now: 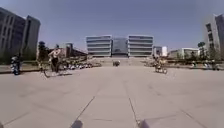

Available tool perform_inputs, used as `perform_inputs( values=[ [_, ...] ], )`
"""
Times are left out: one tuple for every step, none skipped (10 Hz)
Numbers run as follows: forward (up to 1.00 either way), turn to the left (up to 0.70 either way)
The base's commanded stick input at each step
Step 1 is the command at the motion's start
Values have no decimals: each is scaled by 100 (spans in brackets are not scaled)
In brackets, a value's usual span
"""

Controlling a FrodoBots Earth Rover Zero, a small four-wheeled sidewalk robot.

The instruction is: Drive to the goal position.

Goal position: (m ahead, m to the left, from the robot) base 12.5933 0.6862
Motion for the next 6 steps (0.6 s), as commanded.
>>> perform_inputs(
  values=[
    [100,-2],
    [100,-2],
    [100,0],
    [100,0],
    [100,0],
    [100,0]
  ],
)
